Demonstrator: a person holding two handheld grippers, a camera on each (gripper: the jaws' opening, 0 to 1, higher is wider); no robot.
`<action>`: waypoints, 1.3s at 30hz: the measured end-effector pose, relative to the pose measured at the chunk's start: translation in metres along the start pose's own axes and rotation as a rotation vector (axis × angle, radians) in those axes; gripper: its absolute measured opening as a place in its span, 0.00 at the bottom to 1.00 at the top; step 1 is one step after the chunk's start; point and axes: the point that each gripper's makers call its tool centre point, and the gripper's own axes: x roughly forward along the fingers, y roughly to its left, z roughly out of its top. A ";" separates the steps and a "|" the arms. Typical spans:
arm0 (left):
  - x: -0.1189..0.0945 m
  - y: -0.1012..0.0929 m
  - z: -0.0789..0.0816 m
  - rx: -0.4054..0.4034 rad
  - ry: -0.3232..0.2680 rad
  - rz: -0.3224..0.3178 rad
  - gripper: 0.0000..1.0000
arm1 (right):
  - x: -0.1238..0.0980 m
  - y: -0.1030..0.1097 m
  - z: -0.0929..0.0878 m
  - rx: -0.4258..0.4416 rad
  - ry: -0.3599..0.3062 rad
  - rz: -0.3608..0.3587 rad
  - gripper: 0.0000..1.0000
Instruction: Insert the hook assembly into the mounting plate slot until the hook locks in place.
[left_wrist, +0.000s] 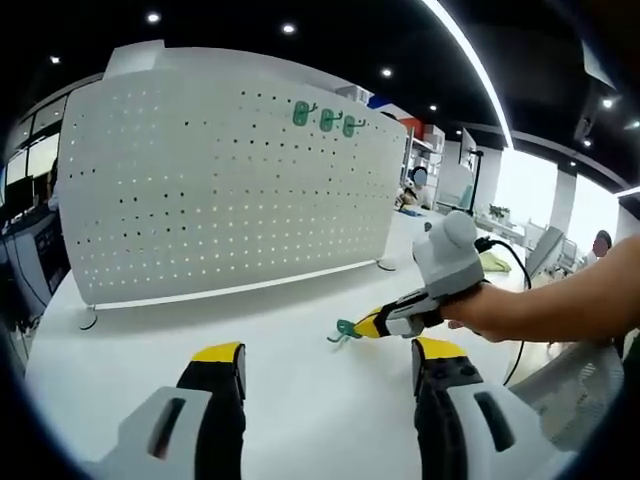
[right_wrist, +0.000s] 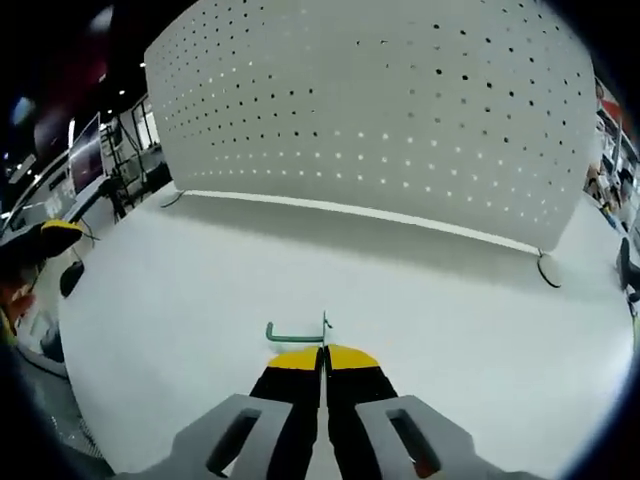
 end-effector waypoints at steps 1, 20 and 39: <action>0.000 0.000 0.000 0.000 -0.001 0.001 0.69 | -0.001 0.002 0.000 0.054 -0.003 0.017 0.00; -0.007 0.009 0.020 0.021 -0.041 0.008 0.64 | -0.046 0.027 0.036 0.403 -0.114 0.277 0.00; -0.019 0.017 0.058 0.015 -0.132 -0.139 0.42 | -0.106 0.081 0.096 0.542 -0.209 0.601 0.00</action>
